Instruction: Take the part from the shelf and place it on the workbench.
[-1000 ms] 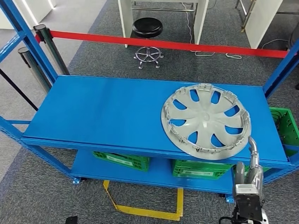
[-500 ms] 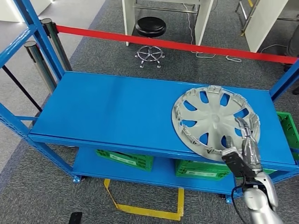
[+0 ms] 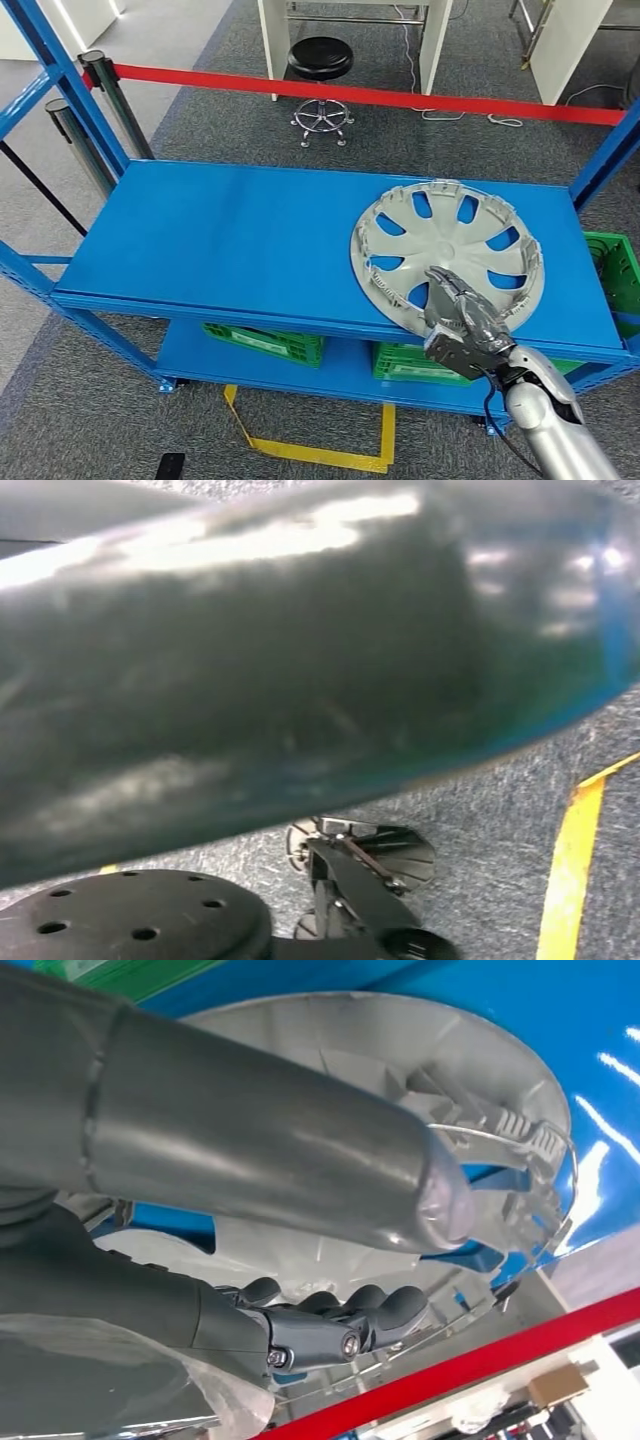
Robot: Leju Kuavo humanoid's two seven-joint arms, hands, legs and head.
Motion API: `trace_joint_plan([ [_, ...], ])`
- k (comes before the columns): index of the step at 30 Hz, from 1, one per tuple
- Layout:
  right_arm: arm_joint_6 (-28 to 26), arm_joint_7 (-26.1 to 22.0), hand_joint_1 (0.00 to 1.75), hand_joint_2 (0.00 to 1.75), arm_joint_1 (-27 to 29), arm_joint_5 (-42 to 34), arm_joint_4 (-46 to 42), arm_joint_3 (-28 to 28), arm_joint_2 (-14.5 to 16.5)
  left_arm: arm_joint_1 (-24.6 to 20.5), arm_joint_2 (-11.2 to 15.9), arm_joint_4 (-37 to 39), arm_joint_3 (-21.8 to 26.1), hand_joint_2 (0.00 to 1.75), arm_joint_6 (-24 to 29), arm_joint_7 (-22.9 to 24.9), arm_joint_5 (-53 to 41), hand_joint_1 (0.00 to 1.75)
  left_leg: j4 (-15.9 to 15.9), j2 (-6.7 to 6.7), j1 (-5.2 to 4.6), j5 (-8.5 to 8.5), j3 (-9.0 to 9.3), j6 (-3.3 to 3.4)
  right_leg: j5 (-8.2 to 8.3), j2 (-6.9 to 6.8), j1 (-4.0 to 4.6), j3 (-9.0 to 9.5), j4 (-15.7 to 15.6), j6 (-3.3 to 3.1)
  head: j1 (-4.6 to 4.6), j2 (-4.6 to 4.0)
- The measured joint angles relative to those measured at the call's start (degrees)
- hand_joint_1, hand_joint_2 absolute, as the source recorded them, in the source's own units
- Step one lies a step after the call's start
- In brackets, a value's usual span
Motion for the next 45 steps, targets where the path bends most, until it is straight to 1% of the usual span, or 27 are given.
trace_joint_plan([
  [1, 0.1, 0.2, 0.00, 0.00, -0.2, 0.3, 0.2, 0.5, -0.2, 0.1, 0.0, 0.0, 0.0, 0.00, 0.0, 0.1, 0.0, 0.00, 2.1, 0.00, 0.02, -0.33, -1.04, -0.04, -0.01, -0.01, 0.01, 0.03, 0.0, -0.02, -0.01, -0.01],
  [2, 0.2, 0.6, 0.00, 0.00, -0.5, 0.6, 0.4, 1.0, -0.3, 0.1, 0.0, 0.0, 0.0, 0.00, 0.0, 0.2, -0.1, 0.00, 2.2, 0.00, 0.03, 0.40, -1.16, 0.00, -0.02, 0.01, 0.02, 0.07, 0.0, -0.03, -0.03, -0.01],
  [4, 0.4, 1.6, 0.00, 0.00, -1.5, 1.7, 1.2, 2.2, -0.7, 0.1, 0.0, 0.0, 0.0, 0.00, 0.0, 0.6, -0.4, 0.00, -3.8, 0.01, 0.04, 4.45, 1.56, 0.32, -0.06, 0.13, 0.02, 0.27, 0.0, 0.02, -0.04, -0.01],
  [6, 0.6, 2.7, 0.00, 0.00, -2.8, 2.9, 2.4, 3.7, -1.0, -0.1, 0.0, 0.0, -0.1, 0.00, 0.0, 0.9, -0.7, 0.00, -10.9, 0.02, -0.10, 7.16, 4.81, 0.72, -0.14, 0.30, 0.23, 0.27, 0.1, 0.30, 0.01, 0.01],
  [7, 0.6, 3.2, 0.00, 0.00, -3.5, 3.5, 3.1, 4.4, -1.1, -0.2, 0.0, 0.0, -0.1, 0.00, -0.1, 1.0, -0.8, 0.00, -12.8, 0.03, -0.18, 7.48, 5.58, 0.88, -0.12, 0.37, 0.31, 0.16, 0.1, 0.55, 0.04, 0.00],
  [9, 0.3, 4.1, 0.00, 0.00, -4.9, 4.4, 4.6, 6.0, -1.1, -0.3, -0.1, 0.0, -0.3, 0.00, -0.2, 1.1, -1.1, 0.00, -13.8, 0.06, -0.28, 7.26, 5.84, 1.24, 0.03, 0.47, 0.36, 0.03, 0.0, 1.22, 0.07, 0.00],
  [11, 0.4, 4.9, 0.00, 0.00, -6.1, 5.0, 5.9, 7.4, -1.3, -0.4, -0.1, 0.0, -0.4, 0.00, -0.2, 1.3, -1.5, 0.00, -14.3, 0.13, -0.09, 7.59, 6.04, 1.93, -0.53, 0.41, 0.26, -0.32, 0.4, 1.82, 0.09, 0.00],
  [13, 0.9, 5.8, 0.00, 0.00, -7.3, 5.3, 7.5, 8.9, -1.5, -0.5, -0.3, 0.0, -0.7, 0.00, -0.3, 1.6, -1.8, 0.00, -14.7, 0.20, 0.11, 7.90, 6.19, 2.53, -3.12, 0.34, 0.20, -2.48, 4.8, 2.21, 0.27, 0.00],
  [15, 1.5, 6.7, 0.00, 0.00, -8.4, 5.6, 9.3, 10.5, -1.7, -0.6, -0.4, 0.0, -0.9, 0.00, -0.3, 1.8, -2.1, 0.00, -14.7, 0.26, 0.08, 7.93, 6.15, 2.71, -6.38, 0.31, 0.20, -6.06, 12.3, 2.50, 0.38, 0.00],
  [16, 1.7, 7.1, 0.00, 0.00, -8.8, 5.8, 10.2, 11.2, -1.8, -0.5, -0.5, 0.0, -1.0, 0.00, -0.4, 1.9, -2.2, 0.00, -14.7, 0.30, 0.07, 7.93, 6.18, 2.72, -7.04, 0.31, 0.19, -7.39, 15.0, 2.62, 0.37, -0.01],
  [17, 1.9, 7.5, 0.00, 0.00, -9.3, 6.0, 10.9, 11.8, -1.9, -0.5, -0.5, 0.0, -1.1, 0.00, -0.4, 1.9, -2.3, 0.00, -14.7, 0.34, 0.08, 7.92, 6.24, 2.72, -6.58, 0.30, 0.19, -7.72, 15.5, 2.69, 0.38, -0.01],
  [18, 2.0, 7.8, 0.00, 0.00, -9.8, 6.1, 11.6, 12.4, -2.1, -0.5, -0.5, 0.0, -1.1, 0.00, -0.4, 1.9, -2.3, 0.00, -14.7, 0.36, 0.10, 7.91, 6.34, 2.70, -5.12, 0.28, 0.19, -6.92, 13.8, 2.68, 0.37, -0.01],
  [20, 2.2, 8.3, 0.00, 0.00, -10.9, 6.2, 12.8, 13.5, -2.4, -0.6, -0.6, 0.0, -1.3, 0.00, -0.5, 1.9, -2.4, 0.00, -14.7, 0.36, 0.11, 7.84, 6.57, 2.55, -1.41, 0.16, 0.22, -2.88, 5.8, 2.40, 0.37, 0.01],
  [22, 2.3, 8.8, 0.00, 0.00, -11.9, 6.4, 13.7, 14.3, -2.6, -0.7, -0.7, 0.0, -1.4, 0.00, -0.6, 1.9, -2.5, 0.00, -14.6, 0.28, 0.00, 7.74, 6.70, 2.03, 0.10, 0.10, 0.40, 0.05, -0.1, 1.83, 0.33, 0.01],
  [25, 2.3, 10.9, 0.00, 0.00, -13.4, 7.7, 15.4, 15.4, -2.6, -0.8, -0.9, 0.0, -1.4, 0.00, -0.6, 2.1, -2.8, 0.00, -14.8, 0.21, 0.13, 7.75, 6.95, 0.94, 0.23, 0.14, 0.60, 0.77, -1.2, 0.82, 0.31, 0.00],
  [27, 2.3, 13.3, 0.00, 0.00, -14.8, 9.6, 17.2, 16.3, -2.6, -0.8, -1.0, 0.0, -1.4, 0.00, -0.6, 2.3, -3.0, 0.00, -13.1, 0.21, 0.27, 6.45, 6.55, 0.30, 0.78, 0.08, 0.36, 1.46, -1.7, 0.09, 0.23, -0.01],
  [29, 2.2, 15.3, 0.00, 0.00, -16.3, 11.4, 19.5, 17.5, -2.6, -0.9, -1.0, 0.0, -1.4, 0.00, -0.5, 2.5, -3.1, 0.00, -7.1, 0.22, 0.44, 2.76, 4.18, -0.22, 1.12, -0.02, 0.21, 1.74, -2.0, -0.30, 0.11, -0.01],
  [31, 2.2, 16.2, 0.00, 0.00, -17.5, 12.3, 21.4, 18.4, -2.6, -0.9, -1.0, 0.0, -1.4, 0.00, -0.5, 2.7, -3.2, 0.00, -0.2, 0.23, 0.62, -0.47, 1.43, -0.61, 1.19, -0.09, 0.20, 1.60, -2.0, -0.33, 0.09, 0.00],
  [32, 2.2, 16.4, 0.00, 0.00, -17.9, 12.5, 22.2, 18.7, -2.6, -0.8, -1.0, 0.0, -1.4, 0.00, -0.5, 2.8, -3.3, 0.00, 1.1, 0.23, 0.71, -0.67, 1.11, -0.76, 1.23, -0.10, 0.18, 1.48, -2.0, -0.26, 0.09, 0.01],
  [33, 2.2, 16.5, 0.00, 0.00, -18.2, 12.6, 22.8, 18.9, -2.6, -0.8, -0.9, 0.0, -1.4, 0.00, -0.5, 2.8, -3.3, 0.00, 0.0, 0.23, 0.85, 0.25, 1.92, -0.89, 1.28, -0.09, 0.12, 1.35, -1.9, -0.14, 0.09, 0.00],
  [34, 2.2, 16.7, 0.00, 0.00, -18.5, 12.7, 23.4, 19.1, -2.6, -0.8, -0.9, 0.0, -1.4, 0.00, -0.5, 2.8, -3.3, 0.00, -3.1, 0.24, 1.04, 1.82, 3.66, -1.04, 1.32, -0.08, 0.02, 1.22, -1.9, 0.04, 0.09, 0.01],
  [36, 2.2, 17.1, 0.00, 0.87, -19.2, 13.1, 24.5, 19.3, -2.6, -1.0, -1.0, 0.0, -1.4, 0.00, -0.5, 2.8, -3.3, 0.00, -10.8, 0.16, 1.45, 4.50, 7.96, -1.26, 1.28, 0.04, -0.04, 1.06, -1.6, 0.75, 0.05, 0.01],
  [38, 2.2, 17.5, 0.00, 1.75, -19.9, 13.5, 25.7, 19.5, -2.7, -1.3, -1.1, 0.0, -1.4, 0.00, -0.4, 2.8, -3.4, 0.00, -14.5, 0.00, 1.47, 5.25, 9.73, -0.62, 1.15, 0.21, 0.11, 0.88, -1.3, 1.57, 0.34, 0.01],
  [41, 2.2, 17.6, 0.00, 1.75, -20.6, 13.8, 27.6, 19.7, -2.6, -1.4, -1.2, 0.0, -1.4, 0.00, -0.4, 2.8, -3.4, 0.00, -14.7, 0.03, 1.25, 5.70, 9.60, 1.03, 1.04, 0.30, -0.11, 0.84, -1.5, 2.57, 0.70, 0.01],
  [42, 2.2, 17.6, 0.00, 1.75, -20.9, 14.0, 28.2, 19.7, -2.5, -1.4, -1.2, 0.0, -1.4, 0.00, -0.4, 2.8, -3.4, 0.00, -14.7, 0.13, 1.24, 5.90, 9.56, 1.44, 0.20, 0.24, -0.19, 0.42, -0.5, 2.79, 0.77, 0.01],
  [43, 2.1, 17.6, 0.00, 1.75, -21.3, 14.0, 28.8, 19.8, -2.3, -1.5, -1.2, 0.0, -1.3, 0.00, -0.4, 2.8, -3.3, 0.00, -14.8, 0.27, 1.21, 6.10, 9.45, 1.76, -1.29, 0.18, -0.23, -0.54, 1.6, 2.89, 0.86, 0.01],
  [45, 2.2, 17.4, 0.00, 1.75, -22.1, 14.1, 30.2, 20.0, -1.7, -1.5, -1.1, 0.0, -1.2, 0.00, -0.4, 2.8, -3.3, 0.00, -14.8, 0.60, 0.92, 6.25, 9.08, 2.08, -5.44, 0.09, -0.20, -4.09, 9.2, 2.86, 0.96, 0.01],
])
